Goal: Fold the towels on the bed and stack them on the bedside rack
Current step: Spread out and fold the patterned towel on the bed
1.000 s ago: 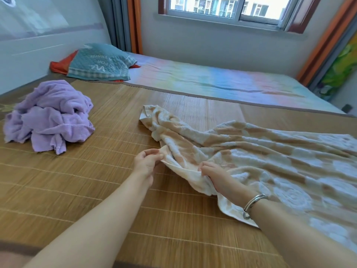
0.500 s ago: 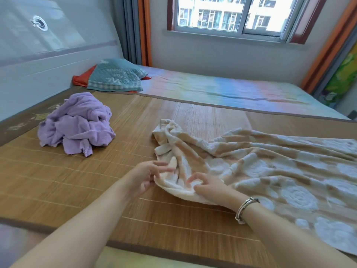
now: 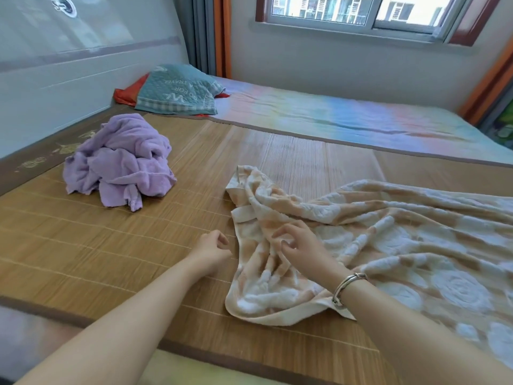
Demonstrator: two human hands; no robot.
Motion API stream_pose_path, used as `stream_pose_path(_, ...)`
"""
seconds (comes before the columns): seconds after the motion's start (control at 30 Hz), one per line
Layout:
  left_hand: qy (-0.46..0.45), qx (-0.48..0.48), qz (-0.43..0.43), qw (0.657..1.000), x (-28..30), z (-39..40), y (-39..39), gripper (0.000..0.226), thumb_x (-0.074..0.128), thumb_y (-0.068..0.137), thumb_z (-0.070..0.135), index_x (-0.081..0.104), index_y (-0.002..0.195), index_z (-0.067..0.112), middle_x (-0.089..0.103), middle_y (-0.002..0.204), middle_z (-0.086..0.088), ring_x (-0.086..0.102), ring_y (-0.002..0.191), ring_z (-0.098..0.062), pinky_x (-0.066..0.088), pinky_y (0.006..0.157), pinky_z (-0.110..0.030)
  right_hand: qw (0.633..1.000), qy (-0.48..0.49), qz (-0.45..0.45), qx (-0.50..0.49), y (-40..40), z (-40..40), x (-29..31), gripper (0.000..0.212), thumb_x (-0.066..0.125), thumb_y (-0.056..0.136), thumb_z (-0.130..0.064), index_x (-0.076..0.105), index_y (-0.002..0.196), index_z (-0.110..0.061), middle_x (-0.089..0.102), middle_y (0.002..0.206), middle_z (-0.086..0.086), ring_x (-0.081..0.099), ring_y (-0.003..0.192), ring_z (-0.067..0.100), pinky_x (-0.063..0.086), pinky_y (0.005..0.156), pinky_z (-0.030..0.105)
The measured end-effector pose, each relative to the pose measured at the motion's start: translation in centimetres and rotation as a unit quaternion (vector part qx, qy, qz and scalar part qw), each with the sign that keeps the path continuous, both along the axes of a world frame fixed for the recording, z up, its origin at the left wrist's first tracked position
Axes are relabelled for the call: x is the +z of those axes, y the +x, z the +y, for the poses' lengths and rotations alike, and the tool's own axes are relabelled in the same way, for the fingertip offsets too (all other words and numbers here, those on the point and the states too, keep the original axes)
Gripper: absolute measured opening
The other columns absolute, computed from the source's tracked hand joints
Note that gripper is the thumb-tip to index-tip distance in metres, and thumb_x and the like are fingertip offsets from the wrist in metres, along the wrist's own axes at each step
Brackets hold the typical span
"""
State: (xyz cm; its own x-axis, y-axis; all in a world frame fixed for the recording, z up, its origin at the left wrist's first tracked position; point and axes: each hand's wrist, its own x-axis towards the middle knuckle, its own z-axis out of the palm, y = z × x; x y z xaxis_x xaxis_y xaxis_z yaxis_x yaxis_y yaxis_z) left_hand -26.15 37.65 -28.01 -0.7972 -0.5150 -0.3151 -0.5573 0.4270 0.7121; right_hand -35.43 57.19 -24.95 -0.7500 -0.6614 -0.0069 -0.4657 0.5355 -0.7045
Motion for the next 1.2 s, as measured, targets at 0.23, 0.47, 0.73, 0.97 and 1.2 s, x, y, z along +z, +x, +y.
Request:
stream_pose_path(0.23,0.036,-0.008,0.076,0.996,-0.3,-1.7,-5.4,0.045,0.061,0.082,0.005,0.05,0.124,0.015,0.052,0.125,0.002,0.062,0.098,-0.022,0.052,0.076,-0.032,0.998,-0.025,0.059,-0.007,-4.1,-4.5,0.1,0.05,0.052,0.09,-0.02,0.041,0.138,-0.031,0.031,0.148,-0.013,0.061,0.076,0.01,0.057,0.075,0.041)
stream_pose_path(0.47,-0.003,-0.062,0.074,0.995,-2.3,-1.4,-10.6,0.057,0.053,0.084,0.002,0.04,0.138,0.014,0.041,0.142,-0.003,0.042,0.128,-0.021,0.04,0.095,-0.029,0.991,0.116,0.038,-0.048,-7.3,-6.0,-2.3,0.026,0.052,0.088,-0.02,0.046,0.112,-0.012,0.056,0.105,0.008,0.059,0.09,0.023,0.051,0.075,0.036)
stream_pose_path(0.73,-0.114,-0.034,0.126,0.985,-2.2,-1.5,-11.9,0.023,0.075,0.075,0.036,0.056,0.077,0.022,0.061,0.084,0.001,0.057,0.081,-0.019,0.046,0.072,-0.035,0.896,-0.169,-0.011,-0.41,-12.1,-1.1,-0.2,0.02,0.047,0.09,-0.016,0.055,0.105,-0.005,0.062,0.107,0.015,0.055,0.106,0.03,0.035,0.093,0.033)
stream_pose_path(0.97,-0.165,0.125,0.144,0.968,1.8,-7.3,-6.5,0.032,0.058,0.088,0.041,0.054,0.069,0.016,0.057,0.069,-0.002,0.057,0.078,-0.031,0.041,0.067,-0.037,0.931,-0.022,-0.005,-0.363,-10.3,2.0,2.1,0.073,0.054,0.081,-0.016,0.023,0.146,-0.006,0.028,0.149,0.016,0.021,0.14,0.03,0.015,0.116,0.038)
stream_pose_path(1.2,-0.217,0.225,0.114,0.943,3.4,-17.4,4.7,0.025,0.054,0.093,0.023,0.062,0.098,-0.001,0.063,0.099,-0.026,0.057,0.092,-0.042,0.038,0.071,-0.038,0.995,-0.007,0.001,-0.102,-1.7,-2.8,1.7,0.036,0.048,0.086,-0.007,0.057,0.12,-0.015,0.048,0.128,0.0,0.05,0.101,0.011,0.042,0.081,0.02)
